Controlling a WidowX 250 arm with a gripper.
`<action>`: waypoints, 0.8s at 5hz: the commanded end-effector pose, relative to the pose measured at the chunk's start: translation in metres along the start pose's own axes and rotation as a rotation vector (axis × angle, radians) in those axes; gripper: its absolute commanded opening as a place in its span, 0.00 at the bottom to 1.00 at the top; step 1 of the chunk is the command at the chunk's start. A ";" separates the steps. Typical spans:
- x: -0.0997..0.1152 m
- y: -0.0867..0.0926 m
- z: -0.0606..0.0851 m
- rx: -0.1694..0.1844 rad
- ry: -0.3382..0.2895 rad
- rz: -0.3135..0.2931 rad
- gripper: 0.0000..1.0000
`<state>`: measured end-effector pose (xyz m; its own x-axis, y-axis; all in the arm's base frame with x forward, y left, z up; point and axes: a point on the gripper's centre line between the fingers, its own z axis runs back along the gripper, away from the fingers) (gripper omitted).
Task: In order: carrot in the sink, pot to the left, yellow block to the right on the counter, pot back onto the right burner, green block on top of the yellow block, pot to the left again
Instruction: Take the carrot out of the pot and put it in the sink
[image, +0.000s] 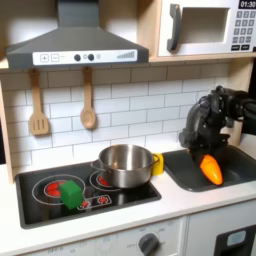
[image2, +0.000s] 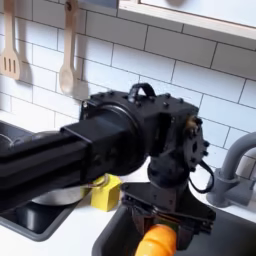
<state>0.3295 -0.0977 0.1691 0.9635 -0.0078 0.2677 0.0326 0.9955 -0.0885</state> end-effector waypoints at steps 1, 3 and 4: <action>0.001 -0.001 -0.003 0.003 -0.017 0.013 0.00; 0.013 0.000 -0.008 0.002 -0.013 -0.002 0.00; 0.018 0.000 -0.009 0.003 -0.014 -0.005 0.00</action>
<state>0.3479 -0.1020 0.1655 0.9593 -0.0232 0.2814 0.0487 0.9953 -0.0838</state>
